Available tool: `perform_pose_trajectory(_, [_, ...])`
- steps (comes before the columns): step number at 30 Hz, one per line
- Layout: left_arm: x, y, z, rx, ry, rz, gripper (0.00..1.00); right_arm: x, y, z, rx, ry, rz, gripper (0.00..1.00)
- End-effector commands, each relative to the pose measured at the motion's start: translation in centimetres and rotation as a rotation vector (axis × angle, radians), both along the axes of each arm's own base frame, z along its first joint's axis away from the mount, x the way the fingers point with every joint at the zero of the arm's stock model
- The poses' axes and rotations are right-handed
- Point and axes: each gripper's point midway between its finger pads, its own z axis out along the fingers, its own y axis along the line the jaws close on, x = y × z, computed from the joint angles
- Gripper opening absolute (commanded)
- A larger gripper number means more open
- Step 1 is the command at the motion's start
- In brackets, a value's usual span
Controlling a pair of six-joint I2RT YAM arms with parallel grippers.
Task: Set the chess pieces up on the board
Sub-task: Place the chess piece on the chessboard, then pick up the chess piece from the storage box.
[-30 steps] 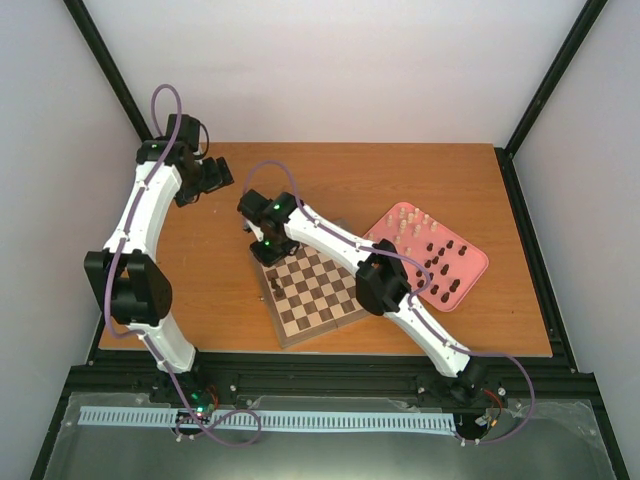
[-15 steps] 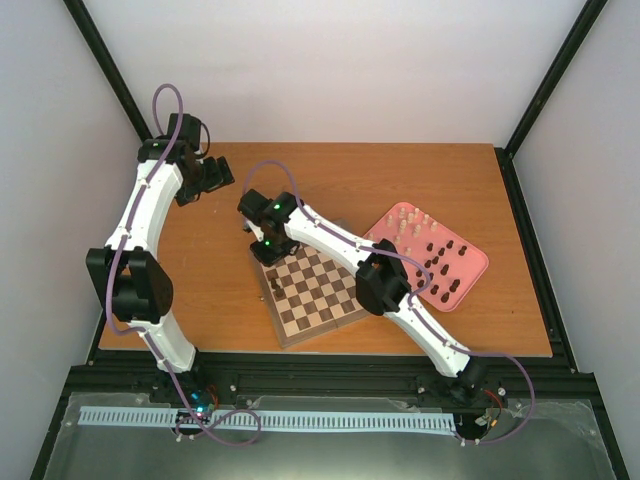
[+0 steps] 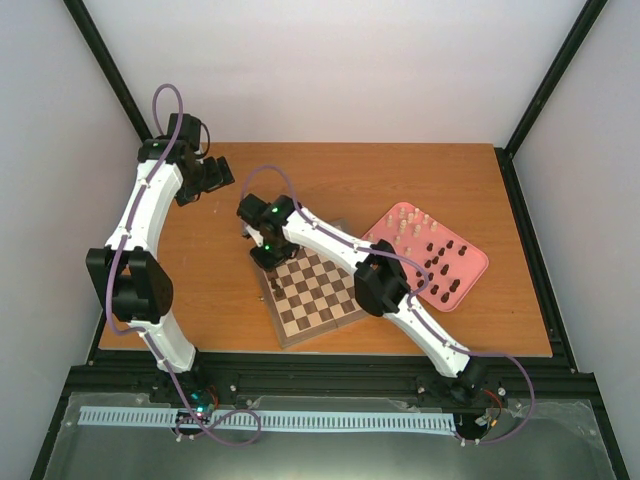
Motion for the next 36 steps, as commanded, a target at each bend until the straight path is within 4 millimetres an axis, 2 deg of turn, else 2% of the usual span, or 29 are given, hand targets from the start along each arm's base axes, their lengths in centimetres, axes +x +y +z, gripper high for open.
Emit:
perform_pose_trajectory(1, [0.2,-0.2,1.0,0.002,-0.019,-0.009,1.00,-0.8,0.2,0.9,0.011,0.005,0.025,0.29])
perform_pose_trajectory(4, [0.1,-0.2,0.9,0.001,-0.018,-0.010,1.00,-0.9,0.3,1.0,0.015,0.003,0.029,0.30])
perform_pose_trajectory(11, [0.1,-0.3,1.1,-0.002,-0.023,-0.011,1.00,-0.6,0.4,1.9,0.023,-0.021,0.027,0.49])
perform_pose_trajectory(14, [0.2,-0.2,1.1,0.002,-0.024,-0.011,1.00,-0.3,0.4,2.5,0.029,-0.037,0.020,0.51])
perform_pose_trajectory(19, [0.0,0.0,1.2,0.013,-0.024,-0.009,1.00,0.6,0.1,5.4,0.072,-0.075,0.004,0.58])
perform_pose_trajectory(23, [0.0,0.1,1.4,0.020,-0.029,-0.008,1.00,1.6,-1.6,8.6,0.103,-0.085,-0.049,0.61])
perform_pose_trajectory(26, [0.1,0.2,1.6,0.024,-0.030,-0.007,1.00,2.9,-3.8,10.9,0.103,-0.109,-0.103,0.62])
perform_pose_trajectory(30, [0.0,0.3,1.6,0.028,-0.029,-0.006,1.00,5.1,-7.9,13.6,0.079,-0.175,-0.196,0.62])
perform_pose_trajectory(33, [0.1,0.3,1.6,0.029,-0.028,-0.007,1.00,7.0,-12.8,14.3,0.030,-0.196,-0.318,0.61])
perform_pose_trajectory(36, [0.1,0.3,1.6,0.030,-0.029,-0.005,1.00,8.7,-19.5,14.1,-0.047,-0.211,-0.495,0.60])
